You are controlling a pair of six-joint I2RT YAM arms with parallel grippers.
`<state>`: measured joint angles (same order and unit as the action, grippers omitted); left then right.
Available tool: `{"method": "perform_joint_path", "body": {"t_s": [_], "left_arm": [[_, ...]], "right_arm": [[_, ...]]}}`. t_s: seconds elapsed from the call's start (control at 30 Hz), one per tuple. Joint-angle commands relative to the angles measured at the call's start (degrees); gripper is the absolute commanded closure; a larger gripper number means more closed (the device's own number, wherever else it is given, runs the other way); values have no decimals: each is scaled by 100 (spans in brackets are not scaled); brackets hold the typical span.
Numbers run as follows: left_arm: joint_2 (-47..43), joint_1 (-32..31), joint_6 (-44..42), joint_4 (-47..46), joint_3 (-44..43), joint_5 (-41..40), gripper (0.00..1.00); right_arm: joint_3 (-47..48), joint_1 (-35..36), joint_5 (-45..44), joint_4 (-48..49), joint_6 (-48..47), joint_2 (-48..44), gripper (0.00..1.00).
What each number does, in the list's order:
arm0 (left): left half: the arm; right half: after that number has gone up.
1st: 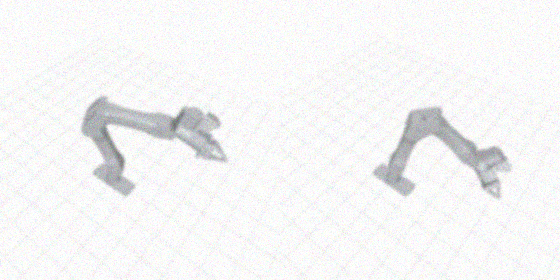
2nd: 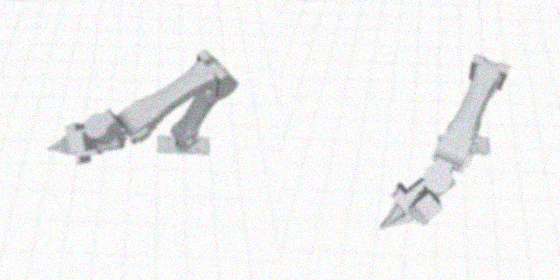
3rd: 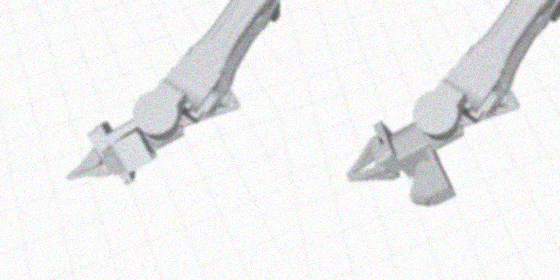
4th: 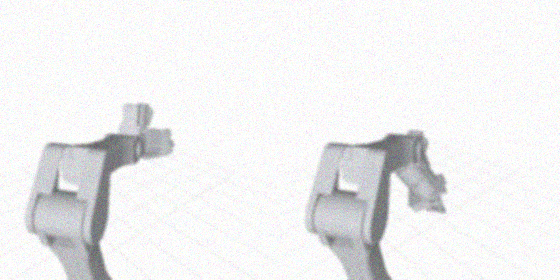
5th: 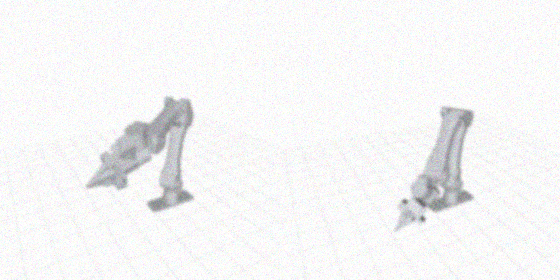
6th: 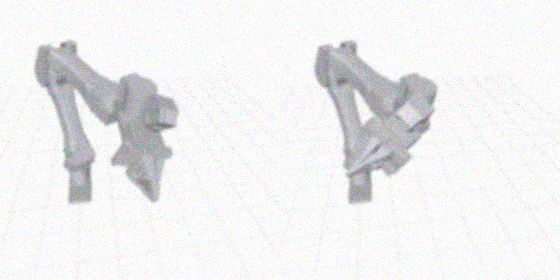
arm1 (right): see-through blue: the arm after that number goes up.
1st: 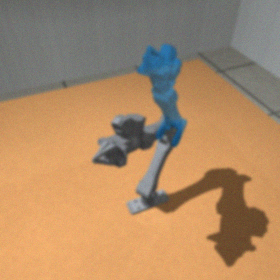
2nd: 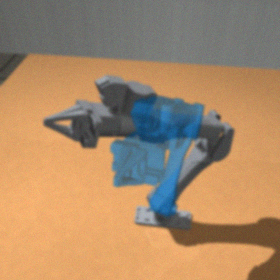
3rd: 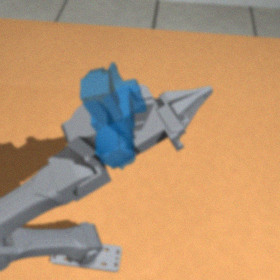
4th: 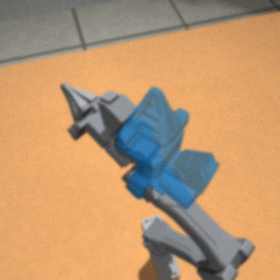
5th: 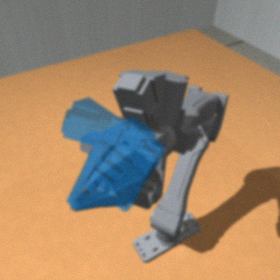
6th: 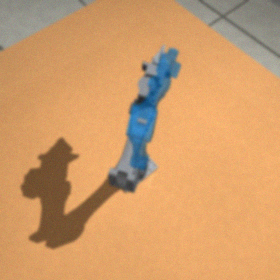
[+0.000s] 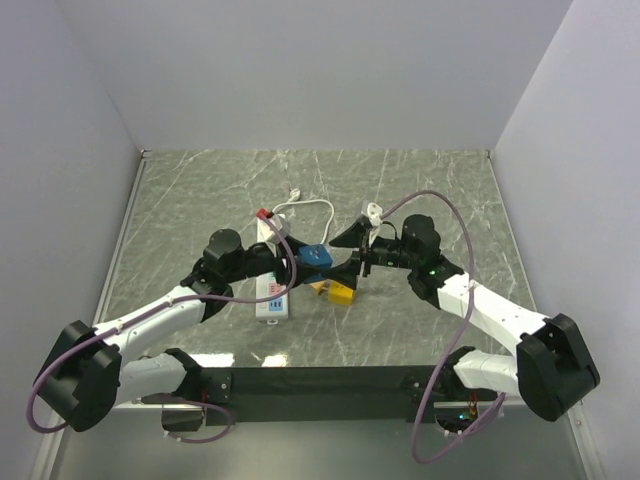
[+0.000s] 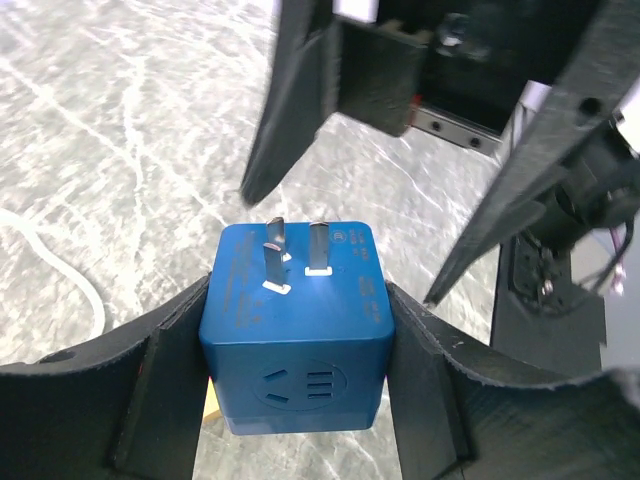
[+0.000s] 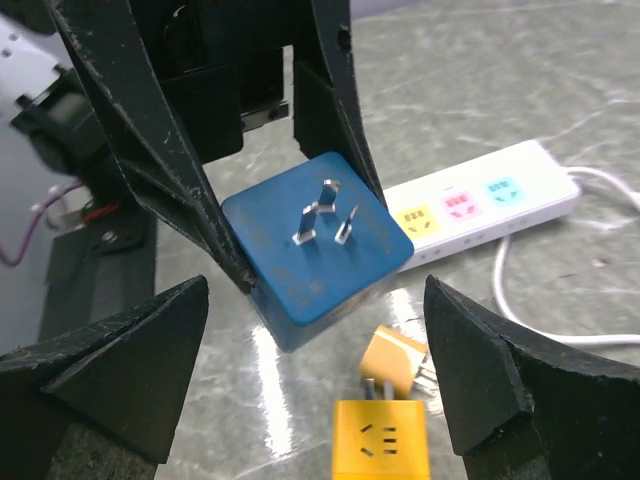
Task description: Insert the plug
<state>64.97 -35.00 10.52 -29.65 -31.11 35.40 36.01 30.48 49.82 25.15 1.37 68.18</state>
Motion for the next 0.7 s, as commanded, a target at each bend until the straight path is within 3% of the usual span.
{"method": "perform_joint_path", "body": {"t_s": [0.0, 0.2, 0.37, 0.67], "left_arm": [[-221, 107, 494, -717, 79, -340, 100], [-345, 450, 1642, -1629, 255, -709, 100], [-134, 451, 2855, -2544, 281, -902, 100], [217, 284, 4334, -4002, 501, -1457, 100]], "right_arm": [[-155, -16, -640, 579, 153, -261, 6], [-761, 37, -1641, 1640, 531, -498, 4], [-1491, 844, -2810, 2941, 435, -824, 4], [-2072, 1408, -4252, 5078, 778, -579, 4]]}}
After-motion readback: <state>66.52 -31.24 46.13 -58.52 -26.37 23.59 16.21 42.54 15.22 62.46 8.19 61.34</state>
